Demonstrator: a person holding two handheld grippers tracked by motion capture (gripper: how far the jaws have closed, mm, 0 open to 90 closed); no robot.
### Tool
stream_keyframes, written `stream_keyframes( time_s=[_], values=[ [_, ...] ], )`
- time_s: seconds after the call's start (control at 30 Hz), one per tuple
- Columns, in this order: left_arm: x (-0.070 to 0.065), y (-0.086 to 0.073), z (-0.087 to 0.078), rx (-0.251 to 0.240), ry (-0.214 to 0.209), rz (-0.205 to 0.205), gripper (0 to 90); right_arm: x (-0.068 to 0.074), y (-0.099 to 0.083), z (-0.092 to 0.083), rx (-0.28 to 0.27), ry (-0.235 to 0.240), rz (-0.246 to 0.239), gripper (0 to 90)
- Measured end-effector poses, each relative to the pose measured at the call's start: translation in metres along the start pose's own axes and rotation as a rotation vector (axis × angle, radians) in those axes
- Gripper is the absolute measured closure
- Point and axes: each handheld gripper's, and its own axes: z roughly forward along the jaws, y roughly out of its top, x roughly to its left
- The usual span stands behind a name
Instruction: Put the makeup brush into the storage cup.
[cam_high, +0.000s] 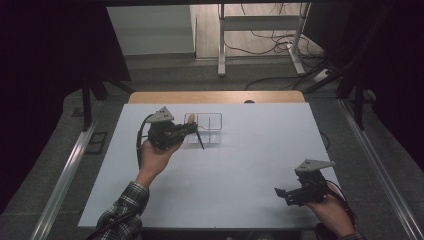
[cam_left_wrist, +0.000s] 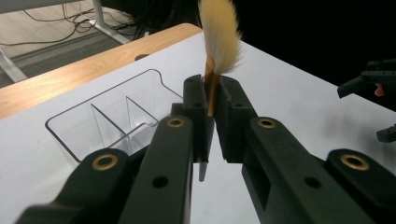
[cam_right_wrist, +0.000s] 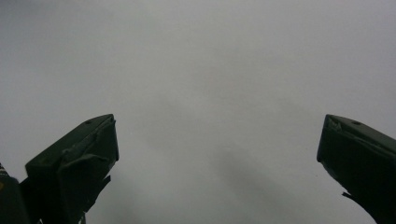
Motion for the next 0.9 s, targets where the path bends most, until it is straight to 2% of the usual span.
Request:
stream_keyframes(
  time_s=[0.17,0.43,0.9],
  values=[
    [0.002,0.002,0.002,-0.001,-0.002,-0.009,83.4,-0.001,-0.003,-0.001,0.008,-0.005,0.0,0.0],
    [0.007,0.005,0.007,-0.001,-0.006,-0.019,83.6,-0.003,-0.004,-0.005,-0.01,-0.005,0.015,0.0],
    [0.01,0.021,0.019,-0.005,0.009,-0.001,83.6,-0.003,-0.004,-0.004,0.0,-0.006,0.018,0.0]
  ],
)
